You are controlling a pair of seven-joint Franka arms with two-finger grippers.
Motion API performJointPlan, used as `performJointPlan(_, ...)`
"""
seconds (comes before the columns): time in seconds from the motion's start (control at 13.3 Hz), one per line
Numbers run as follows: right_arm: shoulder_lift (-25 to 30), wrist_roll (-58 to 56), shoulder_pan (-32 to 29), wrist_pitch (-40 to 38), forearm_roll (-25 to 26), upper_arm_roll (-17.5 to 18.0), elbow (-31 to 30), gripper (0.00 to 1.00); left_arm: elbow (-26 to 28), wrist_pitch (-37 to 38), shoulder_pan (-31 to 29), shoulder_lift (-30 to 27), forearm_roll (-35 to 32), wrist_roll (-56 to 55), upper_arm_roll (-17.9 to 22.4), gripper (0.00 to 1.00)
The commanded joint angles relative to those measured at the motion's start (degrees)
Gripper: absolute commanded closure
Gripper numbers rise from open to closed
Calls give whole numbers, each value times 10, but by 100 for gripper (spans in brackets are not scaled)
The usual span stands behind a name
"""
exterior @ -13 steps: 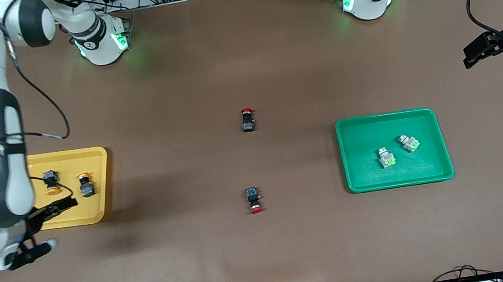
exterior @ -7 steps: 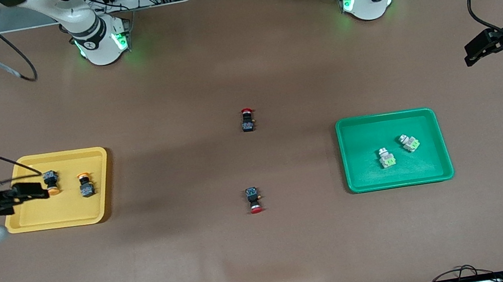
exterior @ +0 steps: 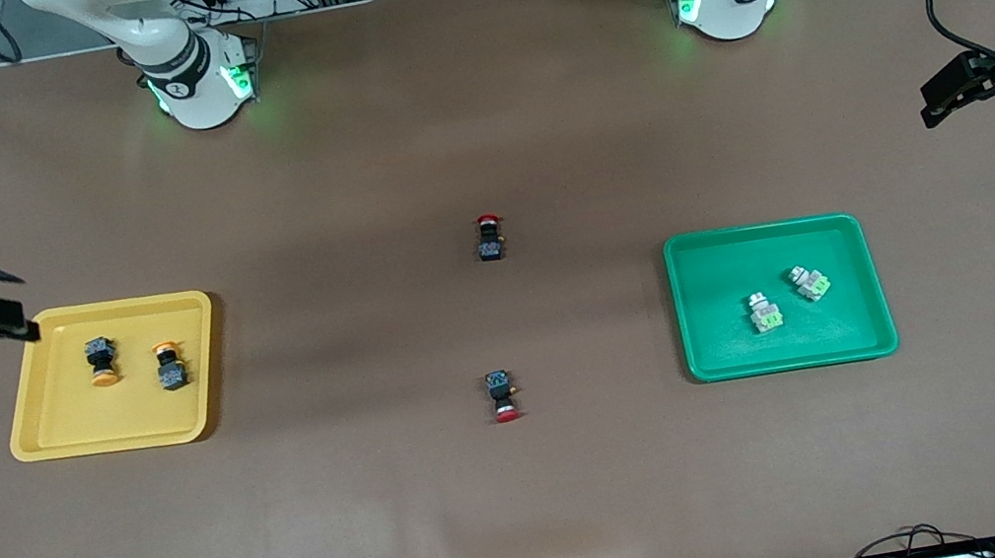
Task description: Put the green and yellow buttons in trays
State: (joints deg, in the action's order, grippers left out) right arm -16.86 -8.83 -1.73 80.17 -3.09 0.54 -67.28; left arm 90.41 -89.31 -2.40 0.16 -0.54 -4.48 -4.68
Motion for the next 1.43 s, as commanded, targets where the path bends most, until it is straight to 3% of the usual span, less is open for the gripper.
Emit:
performJointPlan(0.0, 108, 21, -13, 19, 17, 23, -107, 0, 11, -1, -3, -15, -6, 2, -3, 0)
performJointPlan(0.15, 178, 22, -8, 68, 17, 23, -190, 0, 11, -1, -3, -15, -5, 1, -4, 0)
performJointPlan(0.3, 202, 22, -10, 76, 17, 23, -215, 0, 11, -1, -3, -15, -5, 1, -4, 0)
performJointPlan(0.6, 195, 22, -13, 68, 24, 23, -180, 0, 10, -2, -2, -14, -5, 1, -3, 0)
performJointPlan(0.9, 157, 22, -11, -26, 56, 33, -114, 0, 10, -2, -1, -15, -5, 1, -4, 0)
performJointPlan(1.36, 141, 21, -10, -17, 53, 33, -115, 0, 10, -2, -1, -14, -5, 1, -6, 0)
